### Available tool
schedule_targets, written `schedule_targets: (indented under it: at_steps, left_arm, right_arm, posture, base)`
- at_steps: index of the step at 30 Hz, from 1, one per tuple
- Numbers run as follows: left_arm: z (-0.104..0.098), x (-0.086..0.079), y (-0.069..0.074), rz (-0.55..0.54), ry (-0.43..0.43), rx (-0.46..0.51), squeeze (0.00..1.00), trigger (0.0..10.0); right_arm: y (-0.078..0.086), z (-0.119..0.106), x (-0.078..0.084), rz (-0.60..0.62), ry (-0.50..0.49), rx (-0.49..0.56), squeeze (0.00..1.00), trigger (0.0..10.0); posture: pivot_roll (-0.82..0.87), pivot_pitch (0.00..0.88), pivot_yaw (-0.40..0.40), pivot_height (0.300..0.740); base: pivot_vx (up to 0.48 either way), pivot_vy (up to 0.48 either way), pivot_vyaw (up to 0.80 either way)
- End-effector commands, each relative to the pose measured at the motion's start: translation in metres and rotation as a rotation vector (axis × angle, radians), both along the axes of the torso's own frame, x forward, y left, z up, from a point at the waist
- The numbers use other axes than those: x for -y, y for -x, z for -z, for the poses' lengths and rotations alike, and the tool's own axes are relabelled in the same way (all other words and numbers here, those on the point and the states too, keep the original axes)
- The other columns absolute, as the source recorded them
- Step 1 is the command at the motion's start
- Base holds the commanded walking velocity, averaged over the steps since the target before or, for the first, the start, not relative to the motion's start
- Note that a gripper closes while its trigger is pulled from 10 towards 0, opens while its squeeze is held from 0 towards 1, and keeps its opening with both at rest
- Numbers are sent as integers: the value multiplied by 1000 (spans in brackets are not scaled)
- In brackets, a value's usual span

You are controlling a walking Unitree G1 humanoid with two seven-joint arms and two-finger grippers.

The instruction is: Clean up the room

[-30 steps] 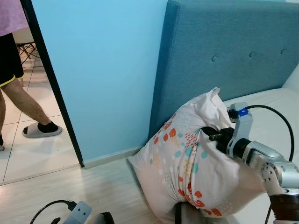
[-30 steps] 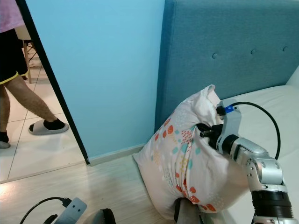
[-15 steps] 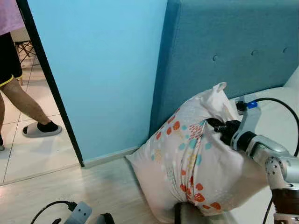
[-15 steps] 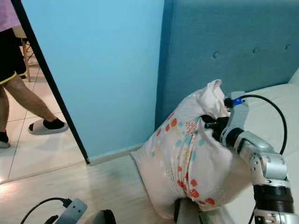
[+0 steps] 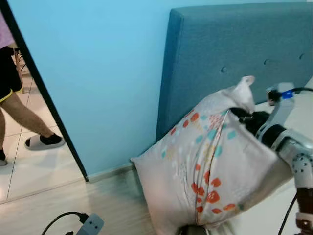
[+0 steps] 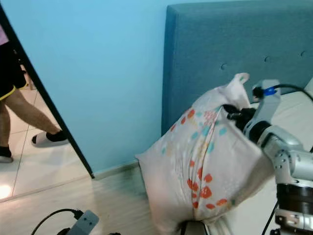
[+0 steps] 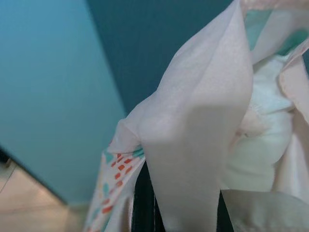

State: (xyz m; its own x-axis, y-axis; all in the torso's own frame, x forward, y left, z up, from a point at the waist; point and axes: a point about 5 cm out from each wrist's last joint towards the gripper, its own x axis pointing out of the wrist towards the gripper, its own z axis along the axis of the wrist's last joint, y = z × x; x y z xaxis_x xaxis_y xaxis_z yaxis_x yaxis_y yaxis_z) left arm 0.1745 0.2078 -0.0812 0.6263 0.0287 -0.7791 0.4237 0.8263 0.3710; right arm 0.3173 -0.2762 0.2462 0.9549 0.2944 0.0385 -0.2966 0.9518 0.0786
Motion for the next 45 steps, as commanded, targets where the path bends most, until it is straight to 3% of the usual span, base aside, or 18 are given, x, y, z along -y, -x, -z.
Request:
schedule_targets:
  at_steps: [1,7,11,18,25,29,45]
  left_arm:
    - [3,0,7,5,-1,-28,0,10000]
    - [3,0,7,8,-1,-31,0,10000]
    - [3,0,6,12,-3,-33,0,10000]
    - [4,1,7,9,-5,-36,0,10000]
    - [4,-2,10,5,-12,-42,0,10000]
    - [5,-3,11,4,-17,-46,0,10000]
    - [6,-4,13,3,-19,-50,0,10000]
  right_arm:
    - [7,-36,3,4,16,187,0,0]
    - [11,-41,17,35,49,191,0,0]
    - [10,-35,26,82,167,143,0,0]
    - [3,-23,34,168,276,84,0,0]
    - [-1,-36,47,262,325,132,0,0]
    - [-6,-44,60,327,423,155,0,0]
    - [-16,-38,56,361,495,159,0,0]
  posture:
    - [-31,79,-33,632]
    - [-37,81,-29,647]
    - [-39,79,-29,661]
    - [-32,78,-29,681]
    - [-31,79,-28,706]
    - [-30,83,-28,725]
    - [-26,83,-32,740]
  base:
    - [0,0,0]
    - [0,0,0]
    - [0,0,0]
    - [0,0,0]
    - [0,0,0]
    - [0,0,0]
    - [0,0,0]
